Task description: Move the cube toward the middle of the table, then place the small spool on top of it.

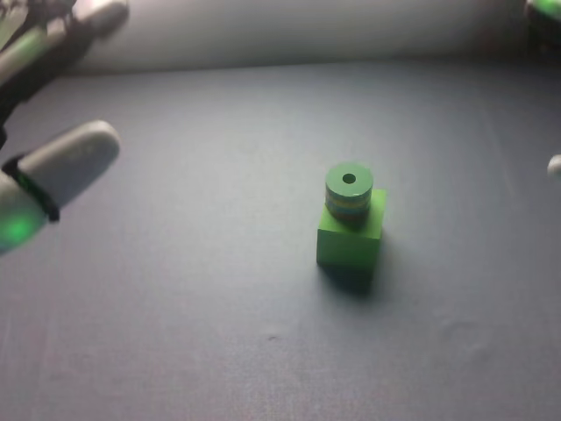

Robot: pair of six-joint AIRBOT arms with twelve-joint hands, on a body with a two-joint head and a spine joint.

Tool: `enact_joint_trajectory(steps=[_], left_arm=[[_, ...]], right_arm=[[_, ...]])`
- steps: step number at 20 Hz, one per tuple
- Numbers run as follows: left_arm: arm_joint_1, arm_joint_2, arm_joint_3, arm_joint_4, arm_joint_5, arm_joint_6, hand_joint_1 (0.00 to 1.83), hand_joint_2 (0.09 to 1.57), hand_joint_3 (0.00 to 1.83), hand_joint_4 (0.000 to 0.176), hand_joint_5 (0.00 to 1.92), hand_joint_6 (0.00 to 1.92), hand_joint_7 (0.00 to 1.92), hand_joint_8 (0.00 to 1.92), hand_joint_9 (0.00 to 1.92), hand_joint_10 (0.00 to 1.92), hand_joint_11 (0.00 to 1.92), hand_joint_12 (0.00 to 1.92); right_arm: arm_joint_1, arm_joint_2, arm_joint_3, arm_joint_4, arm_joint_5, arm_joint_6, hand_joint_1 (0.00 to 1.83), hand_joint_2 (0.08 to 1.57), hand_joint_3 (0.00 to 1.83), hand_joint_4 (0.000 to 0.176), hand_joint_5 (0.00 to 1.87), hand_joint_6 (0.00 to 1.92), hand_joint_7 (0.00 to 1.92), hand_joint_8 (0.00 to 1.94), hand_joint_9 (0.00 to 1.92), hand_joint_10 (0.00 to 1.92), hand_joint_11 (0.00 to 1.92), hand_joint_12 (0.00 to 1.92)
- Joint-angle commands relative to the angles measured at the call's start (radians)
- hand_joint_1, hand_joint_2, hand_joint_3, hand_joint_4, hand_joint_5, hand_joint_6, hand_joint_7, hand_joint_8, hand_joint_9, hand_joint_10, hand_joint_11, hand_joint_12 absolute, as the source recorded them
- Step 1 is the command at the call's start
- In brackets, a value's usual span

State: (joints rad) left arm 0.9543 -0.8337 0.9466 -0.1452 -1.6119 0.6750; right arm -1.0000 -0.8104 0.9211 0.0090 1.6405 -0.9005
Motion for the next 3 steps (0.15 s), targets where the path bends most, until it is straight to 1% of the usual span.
enact_joint_trajectory(steps=[1,2,3], left_arm=[[-0.015,0.004,0.010,-0.017,-0.117,0.002,0.37,1.32,0.02,0.000,0.25,0.02,0.13,0.01,0.14,0.01,0.00,0.36],[-0.028,0.007,0.012,-0.016,-0.117,0.002,0.20,1.38,0.02,0.000,0.27,0.01,0.07,0.00,0.05,0.00,0.00,0.31],[-0.047,0.011,0.012,-0.015,-0.117,-0.003,0.20,1.42,0.02,0.000,0.44,0.07,0.15,0.02,0.10,0.02,0.00,0.36]], right_arm=[[0.017,0.003,0.005,0.025,0.123,-0.002,0.67,1.15,0.00,0.001,0.52,0.03,0.41,0.03,0.35,0.01,0.17,0.37],[0.030,0.006,0.006,0.025,0.123,0.010,0.78,1.11,0.01,0.000,0.52,0.01,0.44,0.01,0.42,0.00,0.14,0.66],[0.050,0.020,-0.001,0.025,0.124,0.032,0.83,1.11,0.00,0.000,0.49,0.00,0.43,0.01,0.40,0.00,0.03,0.87]])
